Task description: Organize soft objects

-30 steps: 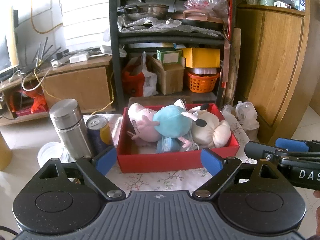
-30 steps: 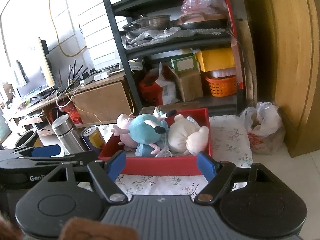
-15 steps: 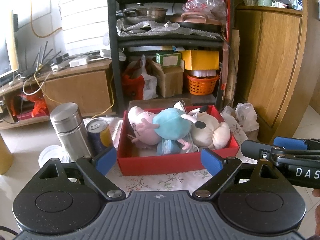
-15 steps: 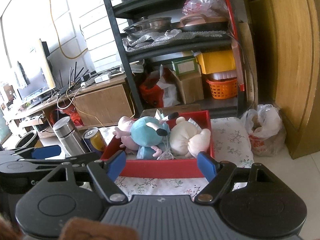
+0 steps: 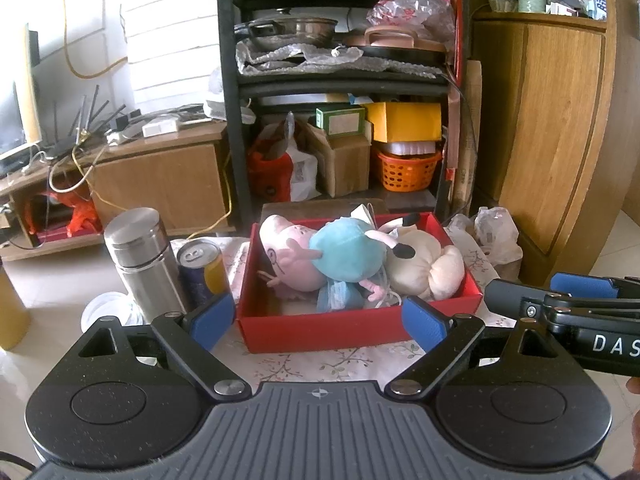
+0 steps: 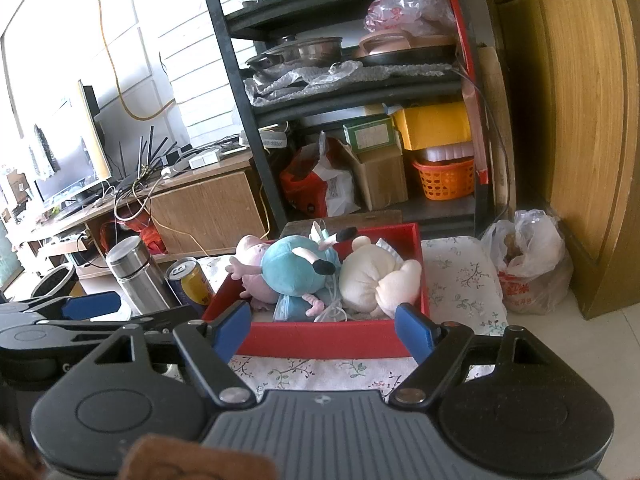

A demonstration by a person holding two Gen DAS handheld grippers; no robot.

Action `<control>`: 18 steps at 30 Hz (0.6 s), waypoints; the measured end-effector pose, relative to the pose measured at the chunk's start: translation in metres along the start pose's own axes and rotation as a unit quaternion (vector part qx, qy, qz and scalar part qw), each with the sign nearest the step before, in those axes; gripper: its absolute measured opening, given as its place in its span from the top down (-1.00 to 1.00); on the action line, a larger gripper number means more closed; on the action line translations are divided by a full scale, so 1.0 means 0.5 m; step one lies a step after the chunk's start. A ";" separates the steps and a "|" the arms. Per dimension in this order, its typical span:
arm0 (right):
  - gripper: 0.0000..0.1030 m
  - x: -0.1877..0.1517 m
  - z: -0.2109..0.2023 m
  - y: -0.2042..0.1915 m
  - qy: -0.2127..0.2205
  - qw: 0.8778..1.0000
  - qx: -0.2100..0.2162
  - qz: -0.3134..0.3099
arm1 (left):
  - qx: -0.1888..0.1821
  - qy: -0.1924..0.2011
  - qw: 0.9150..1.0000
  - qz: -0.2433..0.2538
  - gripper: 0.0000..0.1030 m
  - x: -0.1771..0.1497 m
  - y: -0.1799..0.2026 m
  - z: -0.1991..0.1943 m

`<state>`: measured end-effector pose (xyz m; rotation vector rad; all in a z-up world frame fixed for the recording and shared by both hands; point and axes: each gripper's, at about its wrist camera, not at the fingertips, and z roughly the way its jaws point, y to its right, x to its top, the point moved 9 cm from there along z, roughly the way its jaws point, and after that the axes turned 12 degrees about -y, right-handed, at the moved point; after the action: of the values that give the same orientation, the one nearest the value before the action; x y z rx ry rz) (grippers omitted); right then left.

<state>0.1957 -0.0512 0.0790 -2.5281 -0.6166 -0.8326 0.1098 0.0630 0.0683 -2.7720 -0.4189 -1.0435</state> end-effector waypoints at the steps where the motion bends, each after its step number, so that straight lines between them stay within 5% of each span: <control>1: -0.01 -0.001 0.000 0.000 0.000 1.000 0.001 0.000 | 0.001 0.000 1.000 0.000 -0.73 0.000 0.000 0.000; 14: -0.02 -0.001 -0.001 0.001 0.002 1.000 0.001 0.000 | 0.002 0.003 1.000 -0.001 -0.74 0.002 -0.002 0.000; 18: -0.02 0.000 -0.002 0.001 0.003 1.000 0.004 0.003 | -0.025 -0.006 0.999 -0.020 -0.74 0.001 -0.006 0.004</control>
<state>0.1955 -0.0519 0.0799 -2.5174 -0.6095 -0.8345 0.1107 0.0665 0.0673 -2.8275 -0.4570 -1.0602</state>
